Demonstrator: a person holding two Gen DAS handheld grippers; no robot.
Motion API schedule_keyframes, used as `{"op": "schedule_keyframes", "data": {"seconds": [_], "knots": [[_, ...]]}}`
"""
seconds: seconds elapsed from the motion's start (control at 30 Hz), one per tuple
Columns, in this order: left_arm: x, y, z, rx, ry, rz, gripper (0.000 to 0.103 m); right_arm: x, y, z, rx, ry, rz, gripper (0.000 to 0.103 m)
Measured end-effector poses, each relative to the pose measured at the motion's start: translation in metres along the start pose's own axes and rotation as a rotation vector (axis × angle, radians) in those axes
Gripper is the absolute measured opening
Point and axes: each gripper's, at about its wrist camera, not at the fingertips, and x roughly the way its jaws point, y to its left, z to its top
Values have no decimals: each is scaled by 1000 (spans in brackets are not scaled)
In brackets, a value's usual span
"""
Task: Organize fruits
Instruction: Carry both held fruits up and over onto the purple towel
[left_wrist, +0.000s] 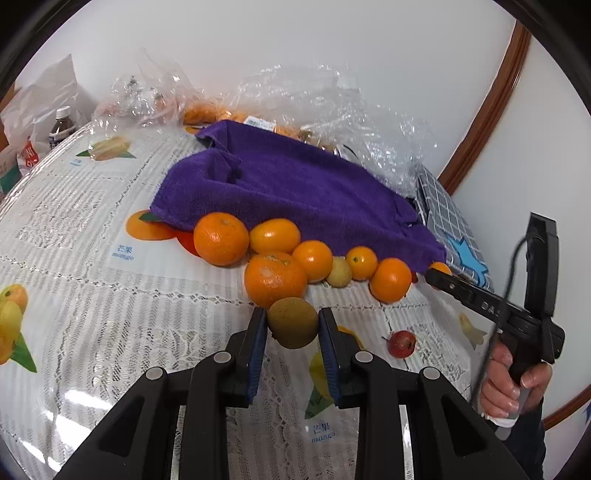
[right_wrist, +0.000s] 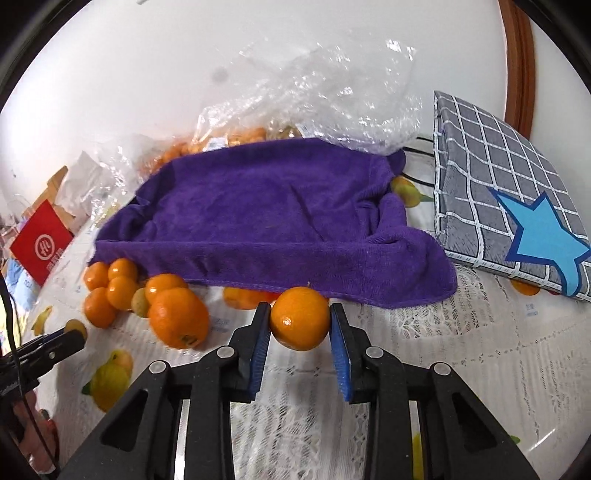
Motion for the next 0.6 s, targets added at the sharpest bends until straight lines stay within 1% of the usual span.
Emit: {"op": "schedule_keyframes", "data": {"seconds": [0.1, 0.23, 0.37, 0.43, 0.5, 0.6], "knots": [[-5, -5, 2, 18, -8, 17, 27, -16, 3, 3, -19, -24, 9, 32], [-19, -14, 20, 33, -48, 4, 27, -33, 5, 13, -44, -57, 2, 32], [-30, -19, 60, 43, -92, 22, 27, -47, 4, 33, -48, -103, -5, 32], [-31, -21, 83, 49, -111, 56, 27, -52, 2, 46, -40, -120, -7, 32], [-30, -22, 108, 55, -128, 108, 27, -56, -1, 60, -37, -135, -12, 32], [-25, -23, 138, 52, -138, 148, 27, -59, -4, 81, -31, -161, -20, 32]]}}
